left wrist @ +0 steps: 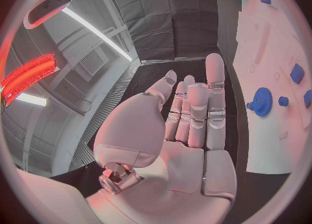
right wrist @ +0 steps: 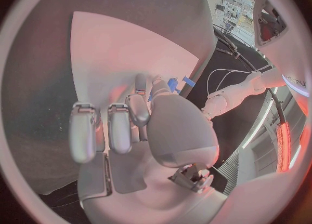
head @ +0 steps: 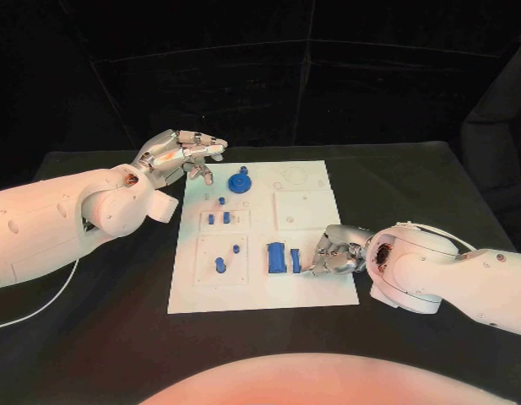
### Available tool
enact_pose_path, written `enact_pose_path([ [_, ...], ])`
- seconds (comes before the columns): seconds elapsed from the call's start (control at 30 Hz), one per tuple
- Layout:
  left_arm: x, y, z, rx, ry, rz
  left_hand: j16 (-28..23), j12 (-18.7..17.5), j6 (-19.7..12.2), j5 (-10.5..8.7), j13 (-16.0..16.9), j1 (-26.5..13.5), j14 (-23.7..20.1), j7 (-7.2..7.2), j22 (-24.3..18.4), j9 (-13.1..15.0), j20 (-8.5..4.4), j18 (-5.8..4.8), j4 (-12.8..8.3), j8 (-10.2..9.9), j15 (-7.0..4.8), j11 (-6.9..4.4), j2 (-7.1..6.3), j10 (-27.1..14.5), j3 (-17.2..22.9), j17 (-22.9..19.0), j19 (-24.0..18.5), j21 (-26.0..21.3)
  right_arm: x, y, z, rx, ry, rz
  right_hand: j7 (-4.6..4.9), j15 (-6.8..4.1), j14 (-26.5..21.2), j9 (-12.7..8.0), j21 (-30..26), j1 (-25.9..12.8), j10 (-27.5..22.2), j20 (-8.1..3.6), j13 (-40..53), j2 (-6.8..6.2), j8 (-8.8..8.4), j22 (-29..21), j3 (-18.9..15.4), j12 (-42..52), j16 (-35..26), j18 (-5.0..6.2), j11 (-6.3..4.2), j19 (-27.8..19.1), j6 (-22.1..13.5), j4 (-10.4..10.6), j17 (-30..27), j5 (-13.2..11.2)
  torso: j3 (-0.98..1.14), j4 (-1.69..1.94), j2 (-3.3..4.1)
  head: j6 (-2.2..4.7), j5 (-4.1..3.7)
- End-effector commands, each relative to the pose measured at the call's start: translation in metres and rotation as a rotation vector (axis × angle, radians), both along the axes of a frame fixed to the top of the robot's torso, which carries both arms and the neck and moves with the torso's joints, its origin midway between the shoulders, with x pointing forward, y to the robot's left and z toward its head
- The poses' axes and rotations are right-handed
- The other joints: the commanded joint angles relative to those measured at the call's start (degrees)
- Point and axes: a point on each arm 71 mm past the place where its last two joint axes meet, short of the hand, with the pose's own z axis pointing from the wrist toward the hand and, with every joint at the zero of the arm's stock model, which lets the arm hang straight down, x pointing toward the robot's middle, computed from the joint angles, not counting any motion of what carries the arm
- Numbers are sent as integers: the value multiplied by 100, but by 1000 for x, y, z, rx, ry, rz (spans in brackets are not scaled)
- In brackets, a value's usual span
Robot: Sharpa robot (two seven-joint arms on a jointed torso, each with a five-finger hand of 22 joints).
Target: Assemble the parts on the task board
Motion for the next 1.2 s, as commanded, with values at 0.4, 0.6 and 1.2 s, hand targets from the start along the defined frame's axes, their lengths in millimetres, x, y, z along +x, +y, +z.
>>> enact_pose_path([
  [0.4, 1, 0, 2, -24, -22, 4, -18, 20, -46, -39, -17, -31, -81, 3, -10, -6, 25, 76, -4, 44, 7, 13, -42, -63, -57, -83, -16, -34, 0, -12, 31, 574, -54, -52, 226, 118, 172, -131, -558, 201, -418, 80, -596, 24, -347, 495, -135, -968, -598, 95, 183, -289, -544, -136, -542, 247, -25, -29, -98, 162, -51],
  [0.6, 7, 2, -1, -75, -26, 53, -1204, -486, -164, -35, -362, -125, -807, 94, -194, -17, 134, 65, 21, 49, 121, 120, -6, -269, -125, -1166, -401, -359, 44, -40, 44, 780, -113, -188, 392, 247, -512, -233, -2118, 576, -1451, 197, -2064, 107, -592, -1028, -54, -3211, -2495, 506, 302, -1548, -767, -353, -2656, 211, -64, -76, -244, 332, -63],
  [1.2, 52, 26, -19, -88, -41, 313, -5281, -2723, -24, -40, -768, -81, -1518, 189, -1712, -26, 880, 88, -64, -671, 776, 441, 230, 261, -80, -2735, -2631, -2537, 153, -58, 30, 1013, -197, -397, 780, 1257, -2230, -1286, -7490, 940, -2135, 1219, -6483, 154, -1400, -5408, 168, -5975, -7783, 849, 1083, -3317, -1171, -698, -6615, -453, -101, -79, -524, 1041, -35],
])
